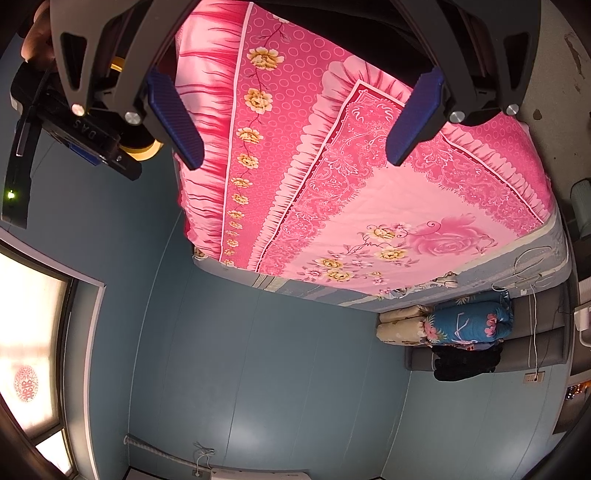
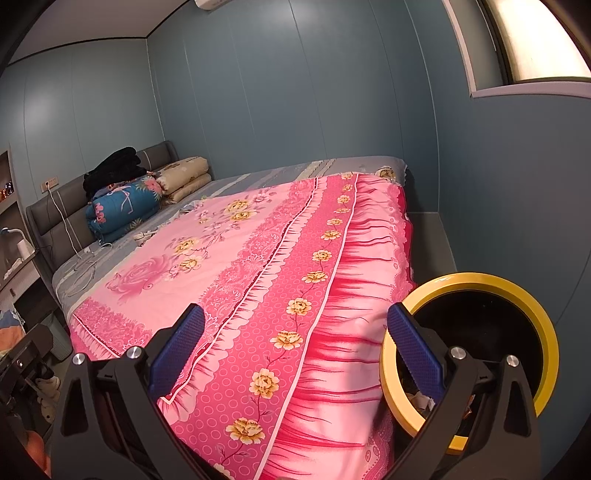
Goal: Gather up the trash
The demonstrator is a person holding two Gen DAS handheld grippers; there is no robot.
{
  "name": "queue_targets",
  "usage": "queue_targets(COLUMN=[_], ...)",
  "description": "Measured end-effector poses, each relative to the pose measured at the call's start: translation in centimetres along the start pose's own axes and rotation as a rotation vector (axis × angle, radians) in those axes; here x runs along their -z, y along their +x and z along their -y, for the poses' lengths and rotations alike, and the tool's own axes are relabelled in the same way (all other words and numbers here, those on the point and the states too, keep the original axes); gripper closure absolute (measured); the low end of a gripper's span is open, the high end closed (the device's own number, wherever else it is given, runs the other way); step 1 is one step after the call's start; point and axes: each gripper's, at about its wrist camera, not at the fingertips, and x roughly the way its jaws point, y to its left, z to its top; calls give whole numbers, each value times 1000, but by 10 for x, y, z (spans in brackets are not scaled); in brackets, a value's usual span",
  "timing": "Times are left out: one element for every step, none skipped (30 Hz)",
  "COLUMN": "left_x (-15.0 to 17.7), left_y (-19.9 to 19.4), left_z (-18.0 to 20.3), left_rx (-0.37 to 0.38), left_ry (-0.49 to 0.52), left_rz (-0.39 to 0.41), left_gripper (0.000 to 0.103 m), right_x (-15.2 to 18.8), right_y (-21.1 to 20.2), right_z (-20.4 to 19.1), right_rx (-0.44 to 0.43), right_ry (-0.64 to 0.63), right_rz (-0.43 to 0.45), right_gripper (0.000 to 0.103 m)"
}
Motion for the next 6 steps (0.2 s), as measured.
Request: queue_targets(left_x=[0, 0, 0, 0, -1, -1], left_y=[0, 0, 1, 1, 2, 2], left_z=[0, 0, 0, 0, 0, -1], left_rx=[1, 1, 1, 1, 3, 4], left_ry=[0, -1, -2, -3, -4, -4], left_rz=[0, -3, -4, -7, -9, -10], left_gripper=[8, 8, 8, 8, 8, 8], right_x=[0, 1, 1, 1, 2, 1], right_y=[0, 0, 0, 0, 0, 1], right_z=[0, 0, -1, -1, -1, 0], right_rx=[0, 2, 3, 3, 4, 3], right_ry=[0, 2, 2, 3, 5, 6], right_rz=[-1, -2, -2, -3, -4, -5], right_gripper=[8, 8, 8, 8, 8, 8])
